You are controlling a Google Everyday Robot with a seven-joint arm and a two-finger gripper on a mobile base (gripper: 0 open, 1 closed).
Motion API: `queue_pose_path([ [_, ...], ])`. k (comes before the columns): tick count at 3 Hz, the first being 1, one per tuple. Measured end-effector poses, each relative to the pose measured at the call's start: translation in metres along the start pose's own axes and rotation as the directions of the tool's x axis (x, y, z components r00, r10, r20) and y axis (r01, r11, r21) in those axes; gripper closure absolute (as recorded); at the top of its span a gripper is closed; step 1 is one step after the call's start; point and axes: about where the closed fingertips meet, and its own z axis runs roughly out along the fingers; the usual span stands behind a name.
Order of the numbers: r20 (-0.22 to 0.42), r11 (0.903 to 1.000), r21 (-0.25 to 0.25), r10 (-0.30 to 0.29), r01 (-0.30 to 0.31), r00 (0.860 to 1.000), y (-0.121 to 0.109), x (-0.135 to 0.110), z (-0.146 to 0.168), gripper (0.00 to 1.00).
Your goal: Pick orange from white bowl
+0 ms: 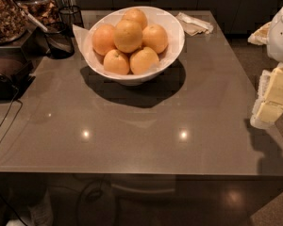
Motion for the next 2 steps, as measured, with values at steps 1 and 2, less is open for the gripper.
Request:
queue_pose_path([
  [1,0.0,1.0,0.0,0.0,0.0,1.0,0.0,-0.0001,0.0,0.0],
  [2,0.016,0.9997,0.004,0.026,-0.026,1.0,-0.0025,-0.0058,-0.0005,0.0],
])
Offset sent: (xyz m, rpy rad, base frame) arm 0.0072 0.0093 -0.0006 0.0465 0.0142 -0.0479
